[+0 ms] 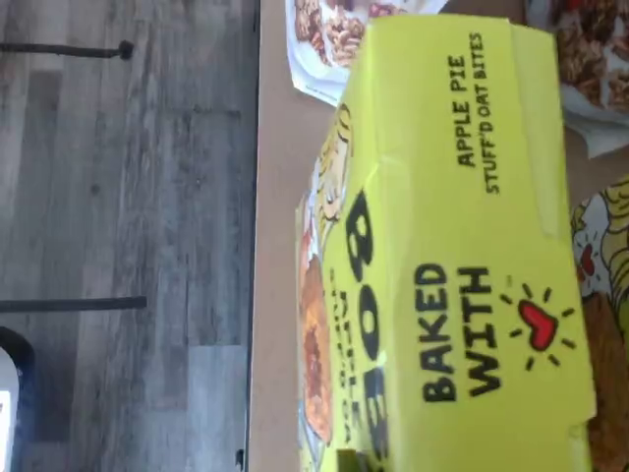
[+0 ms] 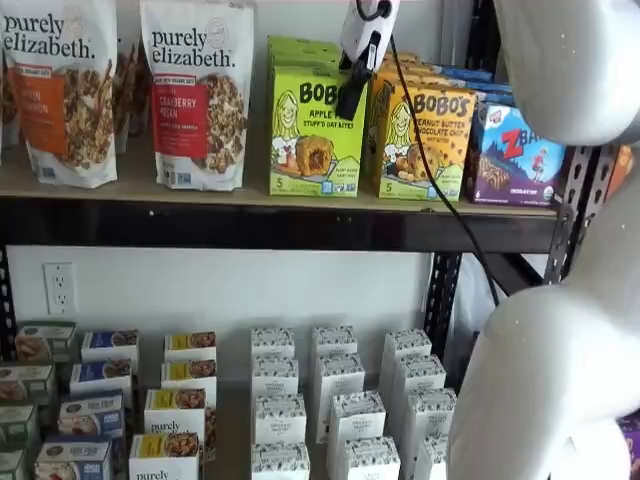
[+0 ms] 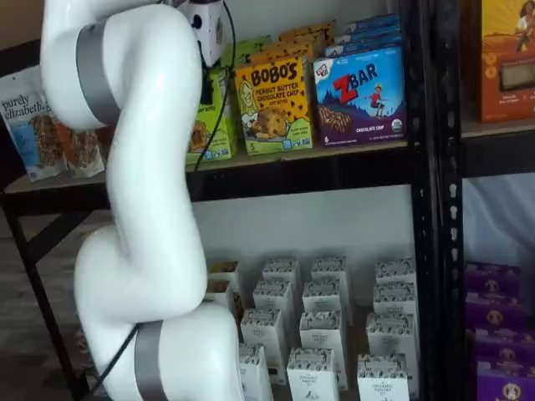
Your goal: Pick the green box on the top shelf, the fourth from the left
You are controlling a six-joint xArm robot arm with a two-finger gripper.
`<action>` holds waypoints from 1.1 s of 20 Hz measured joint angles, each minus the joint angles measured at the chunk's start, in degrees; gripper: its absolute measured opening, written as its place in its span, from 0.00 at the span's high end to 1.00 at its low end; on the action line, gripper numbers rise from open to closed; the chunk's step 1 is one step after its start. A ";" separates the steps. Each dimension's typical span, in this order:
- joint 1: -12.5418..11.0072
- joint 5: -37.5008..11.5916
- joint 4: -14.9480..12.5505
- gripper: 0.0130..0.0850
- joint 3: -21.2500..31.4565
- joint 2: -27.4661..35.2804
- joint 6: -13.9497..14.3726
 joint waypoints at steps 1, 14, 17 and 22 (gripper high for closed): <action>0.00 0.02 0.01 0.67 0.00 -0.01 0.00; -0.29 1.24 0.33 0.78 -0.71 0.14 -0.11; -0.41 2.28 0.25 0.78 -1.35 0.34 -0.14; -0.32 4.32 -0.31 0.78 -2.49 0.40 0.13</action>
